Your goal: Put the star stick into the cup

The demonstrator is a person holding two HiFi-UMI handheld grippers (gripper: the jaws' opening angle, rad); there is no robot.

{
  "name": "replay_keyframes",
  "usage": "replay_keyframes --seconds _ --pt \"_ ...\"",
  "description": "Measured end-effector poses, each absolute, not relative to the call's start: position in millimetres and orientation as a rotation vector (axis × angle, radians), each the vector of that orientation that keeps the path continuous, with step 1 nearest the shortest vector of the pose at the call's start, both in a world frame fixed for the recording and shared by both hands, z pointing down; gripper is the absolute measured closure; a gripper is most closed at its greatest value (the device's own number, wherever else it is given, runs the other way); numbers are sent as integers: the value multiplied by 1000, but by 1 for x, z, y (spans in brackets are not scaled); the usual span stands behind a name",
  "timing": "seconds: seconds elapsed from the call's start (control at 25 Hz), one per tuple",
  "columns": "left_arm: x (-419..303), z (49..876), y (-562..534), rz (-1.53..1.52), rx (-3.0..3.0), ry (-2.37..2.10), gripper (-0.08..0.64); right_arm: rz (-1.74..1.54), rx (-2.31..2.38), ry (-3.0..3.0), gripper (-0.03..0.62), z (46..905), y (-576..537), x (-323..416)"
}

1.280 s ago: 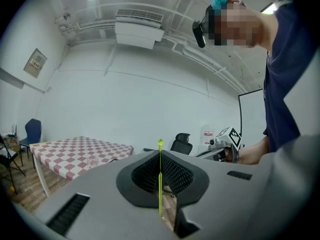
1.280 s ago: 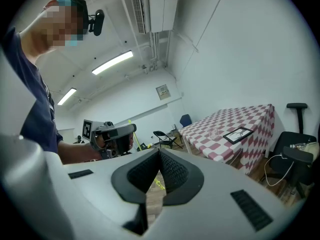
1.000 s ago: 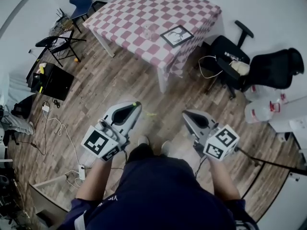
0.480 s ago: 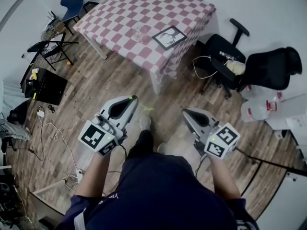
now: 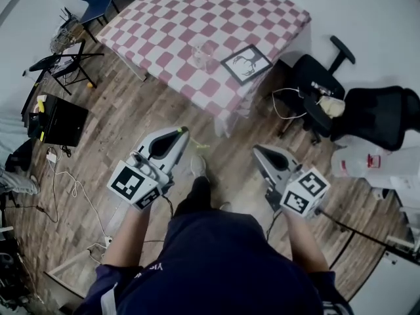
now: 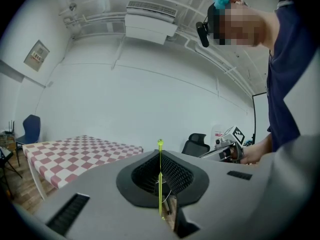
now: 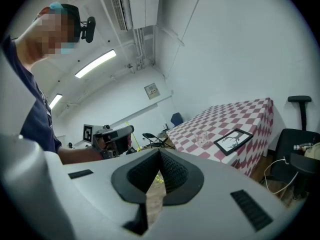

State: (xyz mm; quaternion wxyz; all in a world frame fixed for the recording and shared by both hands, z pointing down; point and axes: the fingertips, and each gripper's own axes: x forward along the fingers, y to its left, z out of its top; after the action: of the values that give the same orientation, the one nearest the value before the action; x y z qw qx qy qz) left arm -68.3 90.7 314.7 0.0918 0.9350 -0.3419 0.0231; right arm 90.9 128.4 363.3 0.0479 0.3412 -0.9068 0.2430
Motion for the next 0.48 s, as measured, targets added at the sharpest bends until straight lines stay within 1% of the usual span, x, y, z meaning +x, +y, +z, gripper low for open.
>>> replay_keyframes --seconds 0.28,0.48 --pt "-122 316 -15 47 2766 -993 528 749 1079 -2720 577 362 35 41" --pt "-145 322 -72 33 2760 -963 528 750 1127 -2657 577 367 -14 25"
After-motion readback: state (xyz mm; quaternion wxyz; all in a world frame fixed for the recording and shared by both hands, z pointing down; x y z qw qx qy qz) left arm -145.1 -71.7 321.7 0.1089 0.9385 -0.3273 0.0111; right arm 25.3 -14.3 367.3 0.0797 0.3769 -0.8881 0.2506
